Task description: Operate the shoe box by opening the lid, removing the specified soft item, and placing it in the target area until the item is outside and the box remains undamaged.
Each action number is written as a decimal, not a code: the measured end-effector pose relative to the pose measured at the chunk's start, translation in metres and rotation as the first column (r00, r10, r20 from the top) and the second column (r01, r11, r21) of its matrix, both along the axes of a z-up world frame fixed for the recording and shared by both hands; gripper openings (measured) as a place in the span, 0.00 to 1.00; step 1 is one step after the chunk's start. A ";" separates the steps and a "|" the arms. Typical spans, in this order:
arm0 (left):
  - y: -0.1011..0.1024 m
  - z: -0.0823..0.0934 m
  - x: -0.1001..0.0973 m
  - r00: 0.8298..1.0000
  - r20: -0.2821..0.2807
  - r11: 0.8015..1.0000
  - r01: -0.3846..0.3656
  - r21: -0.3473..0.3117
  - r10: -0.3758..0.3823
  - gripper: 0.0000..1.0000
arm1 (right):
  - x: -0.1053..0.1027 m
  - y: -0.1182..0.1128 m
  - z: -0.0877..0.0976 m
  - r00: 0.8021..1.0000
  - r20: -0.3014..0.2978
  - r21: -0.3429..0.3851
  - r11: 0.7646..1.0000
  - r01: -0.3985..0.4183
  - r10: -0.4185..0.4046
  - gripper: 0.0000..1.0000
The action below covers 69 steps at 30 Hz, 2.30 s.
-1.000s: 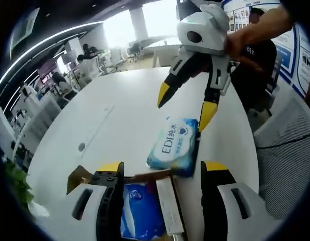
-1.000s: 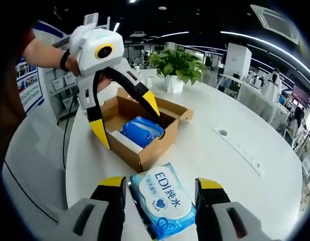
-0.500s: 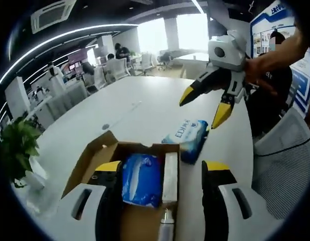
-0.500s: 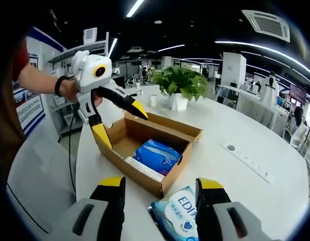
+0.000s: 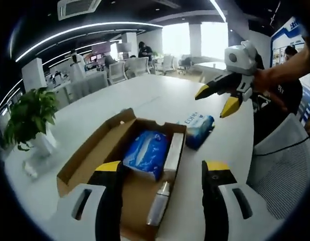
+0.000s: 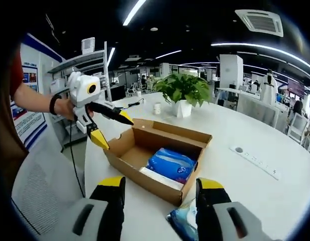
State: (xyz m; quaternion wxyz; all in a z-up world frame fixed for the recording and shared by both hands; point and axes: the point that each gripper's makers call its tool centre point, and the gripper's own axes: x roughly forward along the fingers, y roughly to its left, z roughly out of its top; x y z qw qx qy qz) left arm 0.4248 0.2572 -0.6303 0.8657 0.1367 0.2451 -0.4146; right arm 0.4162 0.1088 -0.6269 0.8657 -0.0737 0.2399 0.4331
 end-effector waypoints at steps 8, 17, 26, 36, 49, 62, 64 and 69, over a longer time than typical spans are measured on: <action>0.015 -0.004 -0.010 0.998 -0.011 0.997 -0.065 -0.039 0.064 0.65 | -0.008 0.005 -0.002 1.000 -0.012 0.027 1.000 0.015 -0.014 0.55; 0.024 -0.003 -0.014 0.996 -0.018 0.995 -0.085 -0.048 0.084 0.66 | -0.008 0.003 0.000 0.999 -0.003 0.045 0.998 0.045 -0.045 0.56; 0.025 -0.002 -0.009 0.996 -0.025 0.995 -0.083 -0.054 0.081 0.66 | -0.010 -0.001 0.000 0.998 -0.005 0.048 0.997 0.058 -0.058 0.58; 0.018 -0.006 0.008 0.999 -0.033 0.999 -0.043 -0.020 0.043 0.64 | -0.018 -0.002 -0.006 0.998 -0.021 0.045 0.997 0.064 -0.063 0.58; 0.003 -0.014 0.036 0.999 -0.052 0.999 0.010 0.045 -0.008 0.64 | -0.019 0.000 -0.009 0.998 -0.025 0.041 0.997 0.058 -0.057 0.58; -0.025 -0.034 0.066 0.993 -0.098 0.988 0.081 0.129 -0.068 0.62 | -0.018 0.003 -0.012 0.999 -0.027 0.029 0.999 0.041 -0.040 0.58; -0.028 -0.038 0.069 0.991 -0.111 0.987 0.091 0.135 -0.077 0.62 | -0.015 0.004 -0.010 0.999 -0.028 0.033 0.999 0.040 -0.039 0.58; -0.035 -0.051 0.078 0.987 -0.135 0.979 0.111 0.172 -0.088 0.62 | -0.001 0.008 -0.010 0.999 -0.022 0.020 1.000 0.024 -0.024 0.58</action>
